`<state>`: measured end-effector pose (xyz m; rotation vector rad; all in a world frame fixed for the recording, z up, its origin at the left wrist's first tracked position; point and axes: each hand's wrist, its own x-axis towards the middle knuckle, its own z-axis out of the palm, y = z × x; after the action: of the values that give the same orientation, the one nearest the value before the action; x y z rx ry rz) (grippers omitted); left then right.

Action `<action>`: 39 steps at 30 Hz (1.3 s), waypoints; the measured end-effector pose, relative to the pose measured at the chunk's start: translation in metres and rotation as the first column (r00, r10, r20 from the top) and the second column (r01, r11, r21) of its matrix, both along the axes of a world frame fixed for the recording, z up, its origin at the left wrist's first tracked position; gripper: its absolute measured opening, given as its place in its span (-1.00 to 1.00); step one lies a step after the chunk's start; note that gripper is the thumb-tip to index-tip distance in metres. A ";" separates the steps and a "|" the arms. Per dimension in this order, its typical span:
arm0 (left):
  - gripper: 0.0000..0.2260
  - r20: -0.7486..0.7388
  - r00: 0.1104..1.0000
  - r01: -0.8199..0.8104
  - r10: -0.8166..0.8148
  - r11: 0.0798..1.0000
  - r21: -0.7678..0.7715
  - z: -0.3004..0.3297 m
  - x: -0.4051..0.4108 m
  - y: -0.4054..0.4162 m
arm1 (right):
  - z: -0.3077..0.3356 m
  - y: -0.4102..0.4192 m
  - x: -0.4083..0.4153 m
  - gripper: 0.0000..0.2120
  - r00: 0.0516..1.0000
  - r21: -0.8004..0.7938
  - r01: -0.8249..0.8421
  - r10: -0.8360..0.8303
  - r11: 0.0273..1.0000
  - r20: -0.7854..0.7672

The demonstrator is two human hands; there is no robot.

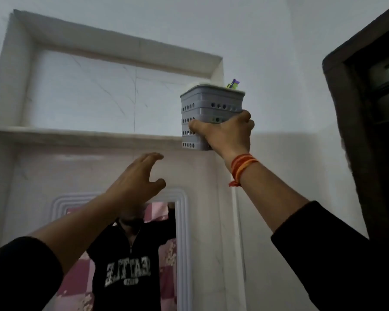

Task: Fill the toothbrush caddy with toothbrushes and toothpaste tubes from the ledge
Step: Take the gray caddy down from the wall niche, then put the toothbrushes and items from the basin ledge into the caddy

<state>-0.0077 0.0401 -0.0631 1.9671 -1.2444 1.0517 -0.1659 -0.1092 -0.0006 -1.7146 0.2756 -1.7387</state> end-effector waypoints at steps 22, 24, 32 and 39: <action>-0.64 -0.538 0.777 0.209 0.327 0.672 0.710 -0.417 0.065 0.005 | -0.531 0.016 0.041 0.06 0.879 0.374 -0.054 0.222 0.926 -0.422; -0.63 -0.556 0.719 0.266 0.417 0.574 0.774 -0.457 0.080 0.001 | -0.576 0.021 0.039 0.08 0.849 0.418 -0.031 0.245 0.908 -0.468; -0.50 -0.519 0.644 0.324 0.562 0.414 0.851 -0.573 0.099 -0.013 | -0.696 0.047 0.014 0.19 0.788 0.563 0.044 0.318 0.825 -0.527; -0.70 -0.429 0.732 0.250 0.530 0.376 0.892 -0.608 0.090 -0.023 | -0.740 0.049 0.005 0.24 0.789 0.646 -0.036 0.419 0.762 -0.450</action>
<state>0.0823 0.0169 -0.6715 2.9263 -1.2926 -0.6385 -0.1613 -0.0598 -0.7401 -1.6249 0.7618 -0.7537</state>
